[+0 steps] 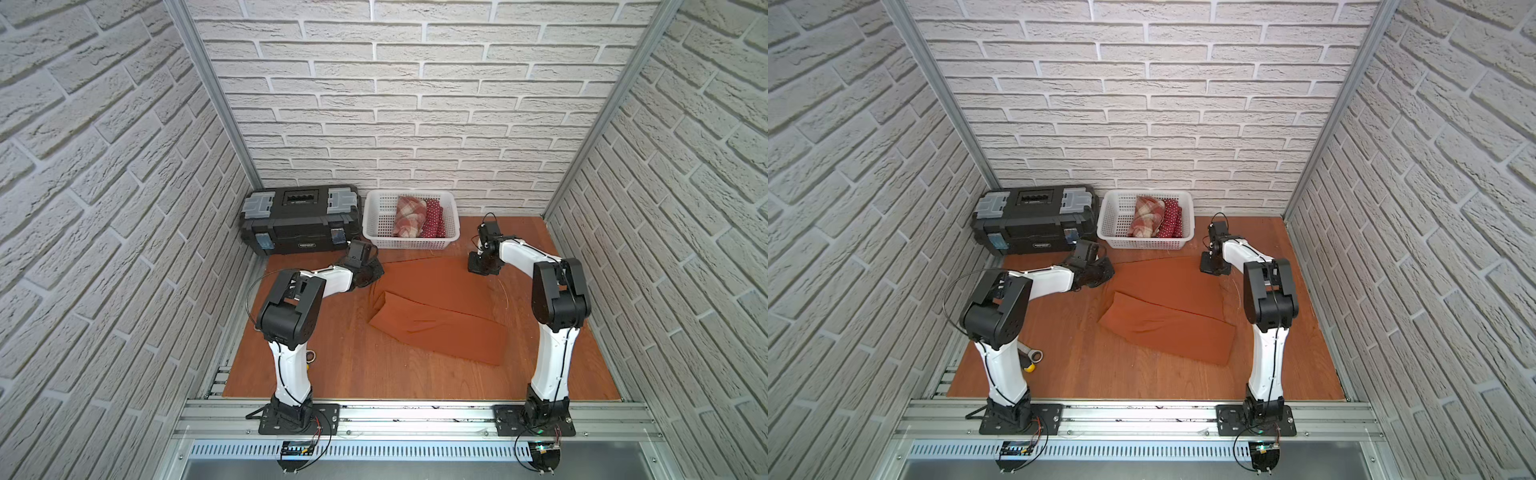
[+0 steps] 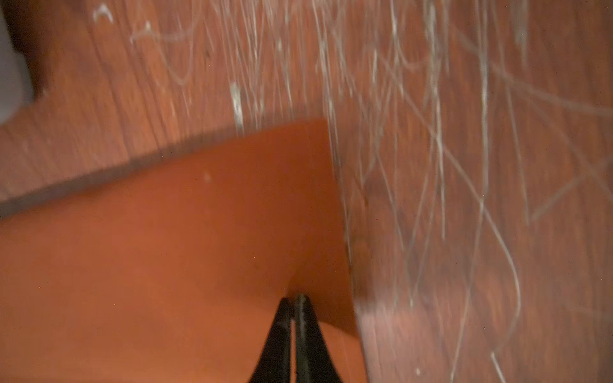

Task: Roll up the skirts
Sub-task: Flatten out the skirt at the center of the board.

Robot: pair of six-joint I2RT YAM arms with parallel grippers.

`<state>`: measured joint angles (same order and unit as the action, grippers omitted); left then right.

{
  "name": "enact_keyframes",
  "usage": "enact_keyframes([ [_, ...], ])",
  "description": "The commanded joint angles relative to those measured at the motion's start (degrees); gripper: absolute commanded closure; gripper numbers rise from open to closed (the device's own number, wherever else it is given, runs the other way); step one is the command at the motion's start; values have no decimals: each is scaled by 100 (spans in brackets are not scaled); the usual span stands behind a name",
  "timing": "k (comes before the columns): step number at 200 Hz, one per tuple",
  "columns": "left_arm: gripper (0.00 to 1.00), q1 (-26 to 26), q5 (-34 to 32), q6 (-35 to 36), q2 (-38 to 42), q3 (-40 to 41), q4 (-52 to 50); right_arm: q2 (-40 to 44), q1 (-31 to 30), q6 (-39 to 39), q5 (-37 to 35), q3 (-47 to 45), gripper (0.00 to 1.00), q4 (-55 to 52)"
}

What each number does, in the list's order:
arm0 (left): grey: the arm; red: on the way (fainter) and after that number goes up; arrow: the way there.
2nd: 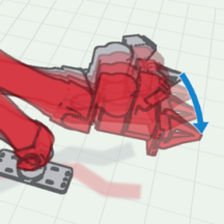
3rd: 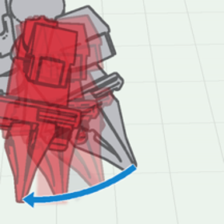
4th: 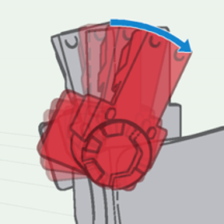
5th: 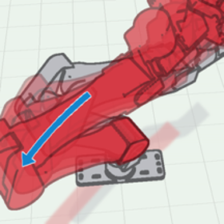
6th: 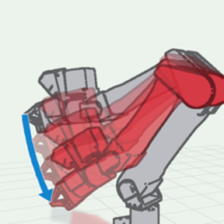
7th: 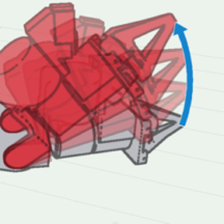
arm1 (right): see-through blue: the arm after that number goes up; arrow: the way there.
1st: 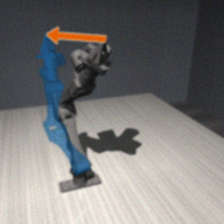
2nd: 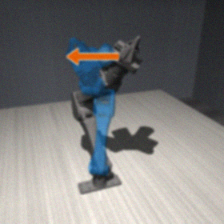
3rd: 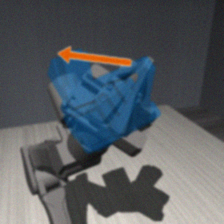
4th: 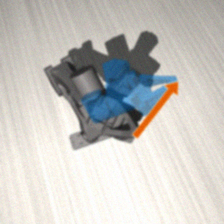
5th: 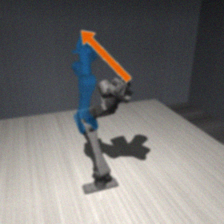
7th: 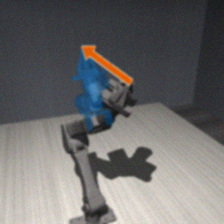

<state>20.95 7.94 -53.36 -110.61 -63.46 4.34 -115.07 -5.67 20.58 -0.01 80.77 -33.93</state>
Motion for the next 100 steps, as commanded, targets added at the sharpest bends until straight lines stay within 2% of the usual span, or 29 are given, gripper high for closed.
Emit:
enact_keyframes([
  [1,100,-63,139,136,7,92,146,1143,-672,-124,324,-626,77,308],
  [16,100,-65,240,86,-45,196,325,1187,-1205,-327,650,-647,73,307],
  [29,100,-60,282,56,-72,261,433,981,-1585,-345,1018,-548,73,456],
  [56,100,-56,313,22,-63,334,559,233,-2081,-492,1761,-138,97,756],
  [77,100,-17,313,23,-70,339,601,-269,-2397,-596,2149,144,97,888],
  [100,100,5,313,-24,-89,358,665,-501,-2641,-656,2214,296,98,756],
])
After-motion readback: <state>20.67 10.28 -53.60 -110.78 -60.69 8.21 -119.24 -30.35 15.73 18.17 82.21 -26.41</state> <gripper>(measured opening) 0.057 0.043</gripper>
